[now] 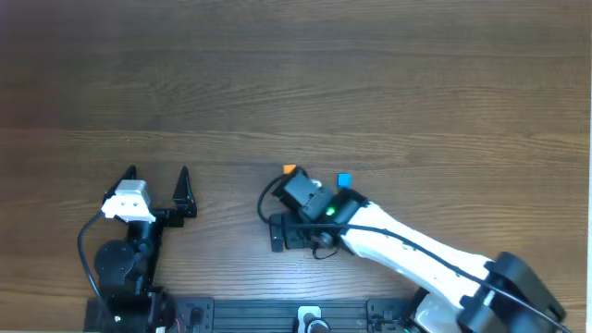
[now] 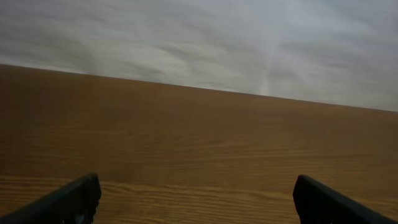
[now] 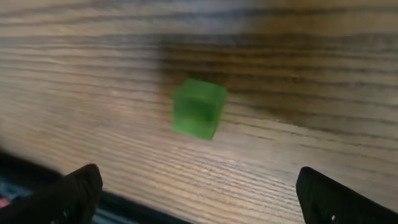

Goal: Stack Cubes

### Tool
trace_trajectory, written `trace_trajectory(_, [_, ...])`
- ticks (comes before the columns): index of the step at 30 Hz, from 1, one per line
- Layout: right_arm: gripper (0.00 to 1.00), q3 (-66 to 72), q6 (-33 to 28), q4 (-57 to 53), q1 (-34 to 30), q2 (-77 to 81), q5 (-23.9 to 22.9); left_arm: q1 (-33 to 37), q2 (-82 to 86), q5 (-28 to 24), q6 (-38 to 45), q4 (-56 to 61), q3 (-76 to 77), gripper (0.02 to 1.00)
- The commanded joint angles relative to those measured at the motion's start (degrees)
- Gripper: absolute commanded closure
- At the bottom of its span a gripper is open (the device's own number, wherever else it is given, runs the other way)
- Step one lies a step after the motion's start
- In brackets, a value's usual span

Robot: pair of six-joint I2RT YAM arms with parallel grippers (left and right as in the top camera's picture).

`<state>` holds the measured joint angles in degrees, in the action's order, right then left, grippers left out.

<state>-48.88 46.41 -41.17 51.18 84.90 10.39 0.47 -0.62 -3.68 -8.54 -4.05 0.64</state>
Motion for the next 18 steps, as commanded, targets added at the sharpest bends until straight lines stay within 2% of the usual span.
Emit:
trace_trajectory(1, [0.007,-2.14,2.93,0.22,1.51,4.37,-4.07,0.39,0.24,-0.57,1.05,-0.07,-0.28,0.018])
trace_trajectory(8, [0.007,-5.7,3.3,-0.02,2.73,9.57,-7.61,0.39,0.24,-0.57,1.05,-0.07,-0.28,0.018])
trace_trajectory(18, [0.086,-8.87,6.14,-3.06,4.46,13.25,-10.93,0.39,0.24,-0.57,1.05,-0.07,-0.28,0.018])
